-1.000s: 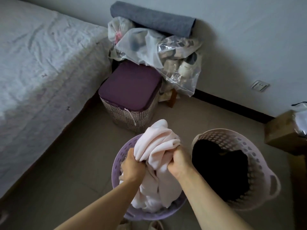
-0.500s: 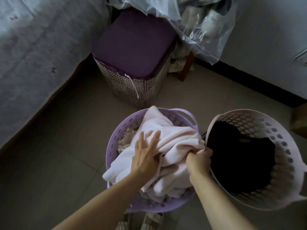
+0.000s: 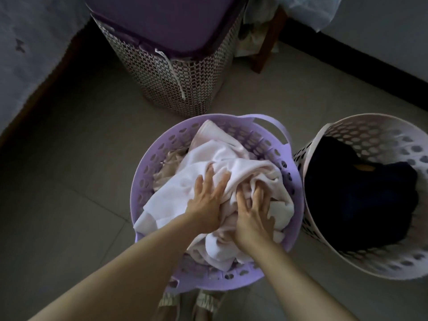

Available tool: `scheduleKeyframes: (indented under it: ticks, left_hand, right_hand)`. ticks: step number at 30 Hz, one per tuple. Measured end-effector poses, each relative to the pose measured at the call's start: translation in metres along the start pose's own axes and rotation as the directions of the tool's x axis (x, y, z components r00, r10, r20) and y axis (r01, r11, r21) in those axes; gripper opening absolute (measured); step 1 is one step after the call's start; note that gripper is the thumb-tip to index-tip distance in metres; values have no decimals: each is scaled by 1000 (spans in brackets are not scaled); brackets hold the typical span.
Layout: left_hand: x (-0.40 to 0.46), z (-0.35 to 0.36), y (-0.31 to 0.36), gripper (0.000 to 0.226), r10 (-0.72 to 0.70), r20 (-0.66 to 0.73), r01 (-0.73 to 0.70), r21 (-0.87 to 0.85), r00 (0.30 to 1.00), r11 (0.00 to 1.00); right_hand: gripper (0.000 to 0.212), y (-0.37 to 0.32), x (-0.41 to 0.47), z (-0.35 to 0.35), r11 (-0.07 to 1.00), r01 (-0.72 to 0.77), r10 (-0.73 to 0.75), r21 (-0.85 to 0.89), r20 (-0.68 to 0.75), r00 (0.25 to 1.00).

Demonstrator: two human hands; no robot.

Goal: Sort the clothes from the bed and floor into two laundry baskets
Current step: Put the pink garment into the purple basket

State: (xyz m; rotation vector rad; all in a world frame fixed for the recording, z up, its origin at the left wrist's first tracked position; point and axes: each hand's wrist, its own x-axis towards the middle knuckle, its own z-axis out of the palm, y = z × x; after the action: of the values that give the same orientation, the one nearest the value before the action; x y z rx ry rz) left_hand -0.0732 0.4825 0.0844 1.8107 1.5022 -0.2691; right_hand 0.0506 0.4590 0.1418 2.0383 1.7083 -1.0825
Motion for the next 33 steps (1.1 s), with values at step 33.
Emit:
scheduleKeyframes:
  ticks: [33]
  left_hand:
    - [47,44,-14,124,-103,190,75,152,976,986]
  right_hand:
    - [118,47,77,77,981,-54,61,-186,31,998]
